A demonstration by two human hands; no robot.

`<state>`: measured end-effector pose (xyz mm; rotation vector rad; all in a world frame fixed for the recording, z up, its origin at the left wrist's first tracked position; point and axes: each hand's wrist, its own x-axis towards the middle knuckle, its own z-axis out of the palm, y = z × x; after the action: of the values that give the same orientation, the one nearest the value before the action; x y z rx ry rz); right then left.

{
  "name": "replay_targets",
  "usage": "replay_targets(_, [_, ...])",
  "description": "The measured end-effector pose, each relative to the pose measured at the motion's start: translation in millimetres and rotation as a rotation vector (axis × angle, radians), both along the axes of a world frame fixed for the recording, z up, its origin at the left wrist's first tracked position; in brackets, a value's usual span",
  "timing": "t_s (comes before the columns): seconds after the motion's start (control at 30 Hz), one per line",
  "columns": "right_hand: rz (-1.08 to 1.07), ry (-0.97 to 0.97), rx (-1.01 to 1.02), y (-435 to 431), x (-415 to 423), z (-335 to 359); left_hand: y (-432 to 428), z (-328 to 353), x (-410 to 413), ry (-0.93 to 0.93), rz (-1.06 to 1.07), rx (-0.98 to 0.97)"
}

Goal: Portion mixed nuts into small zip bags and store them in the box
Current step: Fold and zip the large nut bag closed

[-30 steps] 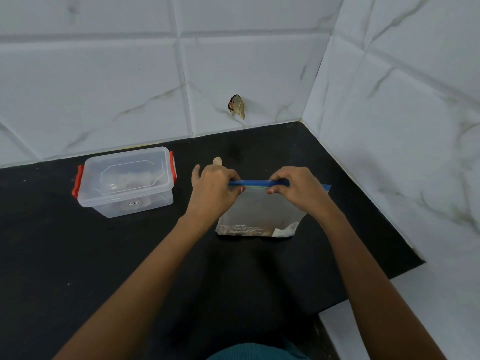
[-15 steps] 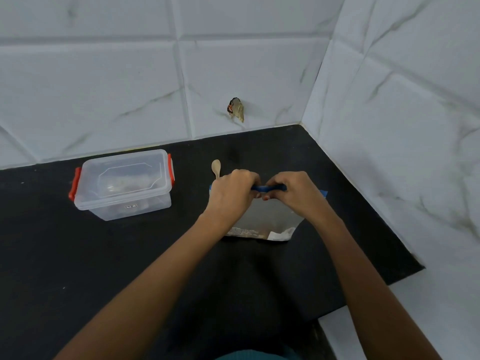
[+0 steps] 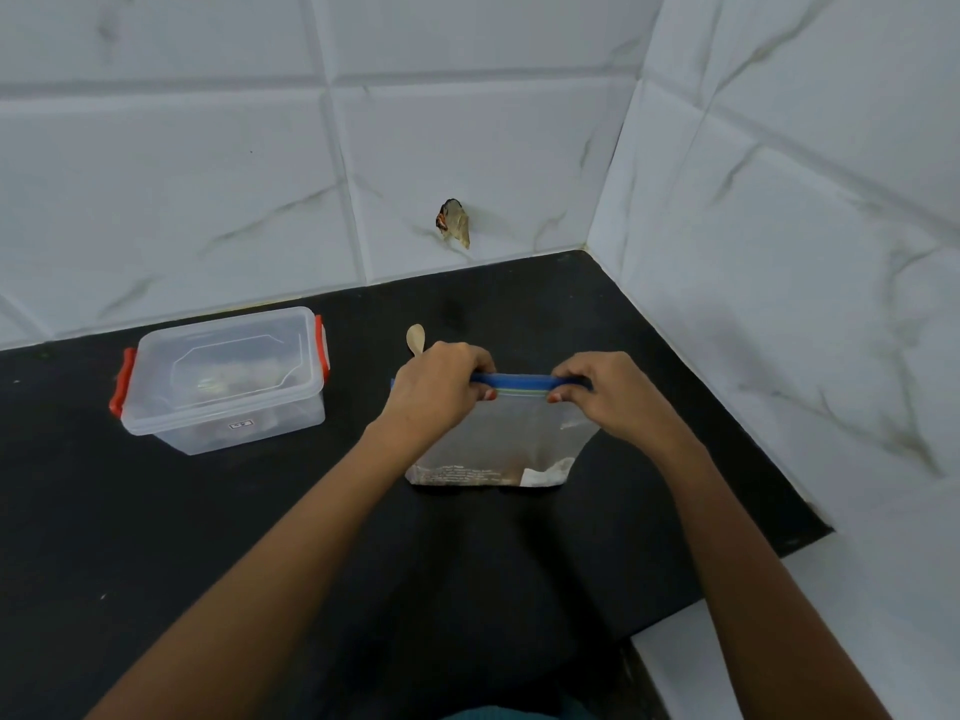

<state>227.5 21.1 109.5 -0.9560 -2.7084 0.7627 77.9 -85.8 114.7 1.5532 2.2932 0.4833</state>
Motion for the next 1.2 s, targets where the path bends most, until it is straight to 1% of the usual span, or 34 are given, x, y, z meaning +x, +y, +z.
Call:
replay_targets(0.17, [0.004, 0.068, -0.076, 6.7, 7.3, 0.3, 0.3, -0.4, -1.0, -0.009, 0.010, 0.018])
replay_targets(0.33, [-0.038, 0.062, -0.113, 14.2, 16.3, 1.9, -0.2, -2.5, -2.5, -0.015, 0.008, 0.020])
replay_targets(0.47, [-0.089, 0.031, -0.092, 22.1, 23.9, 1.6, -1.2, -4.0, -7.5, -0.050, 0.022, 0.021])
replay_targets(0.67, [-0.090, 0.023, -0.052, 22.7, 22.9, -6.2, -0.5, -6.6, -9.4, -0.089, -0.012, 0.022])
replay_targets(0.83, [-0.125, 0.088, -0.121, 26.5, 28.0, -6.5, 0.9, -6.9, -16.6, -0.131, -0.037, 0.023])
replay_targets(0.9, [-0.162, 0.130, -0.174, 27.7, 31.1, -6.9, 0.7, -6.2, -19.9, -0.166, -0.038, 0.045])
replay_targets(0.97, [-0.208, 0.170, -0.220, 28.7, 33.1, -7.8, -0.4, -4.1, -22.8, -0.245, -0.055, 0.058])
replay_targets(1.1, [-0.237, 0.210, -0.253, 28.9, 33.8, -9.7, -1.6, 0.8, -26.2, -0.360, -0.104, 0.013])
replay_targets(1.2, [-0.226, 0.218, -0.259, 27.2, 34.3, -9.0, -1.7, -0.3, -25.6, -0.368, -0.120, 0.017])
